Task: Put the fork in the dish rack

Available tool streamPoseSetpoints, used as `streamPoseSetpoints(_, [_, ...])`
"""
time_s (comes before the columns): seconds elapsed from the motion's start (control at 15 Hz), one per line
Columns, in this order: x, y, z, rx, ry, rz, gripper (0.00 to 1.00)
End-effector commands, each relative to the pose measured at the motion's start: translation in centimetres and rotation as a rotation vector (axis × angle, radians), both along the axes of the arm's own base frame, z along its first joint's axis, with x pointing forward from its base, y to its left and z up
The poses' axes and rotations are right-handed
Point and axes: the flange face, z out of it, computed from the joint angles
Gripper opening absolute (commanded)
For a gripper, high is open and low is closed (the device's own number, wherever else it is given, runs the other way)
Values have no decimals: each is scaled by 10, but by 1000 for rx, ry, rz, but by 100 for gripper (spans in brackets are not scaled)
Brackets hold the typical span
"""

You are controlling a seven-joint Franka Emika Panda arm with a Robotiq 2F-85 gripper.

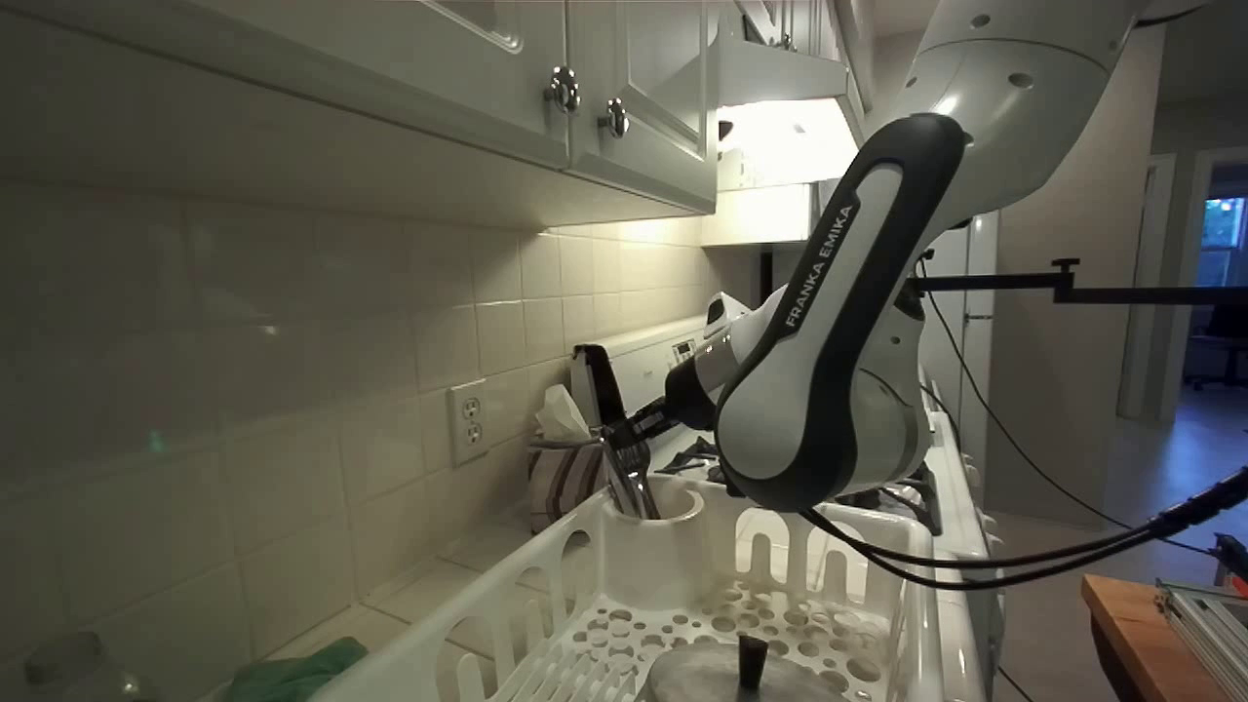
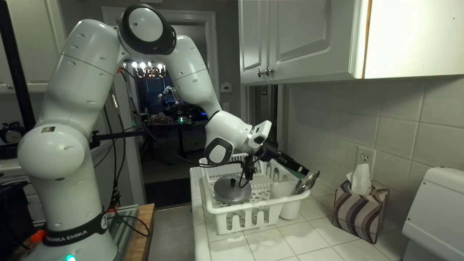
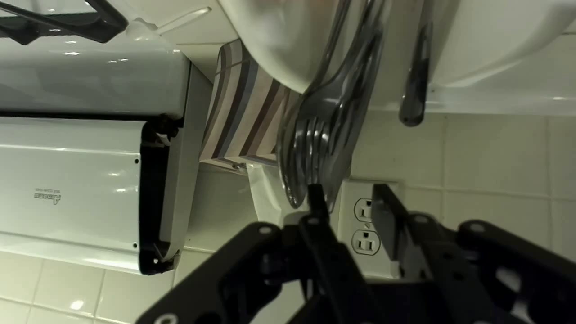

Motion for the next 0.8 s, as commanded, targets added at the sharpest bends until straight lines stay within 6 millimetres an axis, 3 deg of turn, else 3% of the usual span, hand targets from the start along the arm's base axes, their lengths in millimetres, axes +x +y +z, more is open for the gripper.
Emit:
streamPoseSetpoints(0.0, [-3,10,4,10,4,9,65])
streamPoseSetpoints(0.33, [-17,8,31,133,138,73,99])
streamPoseSetpoints(0.6, [-32,-19,43,251,329,120,100])
streamPoseSetpoints(0.73, [-44,-51,34,287,436,134,100])
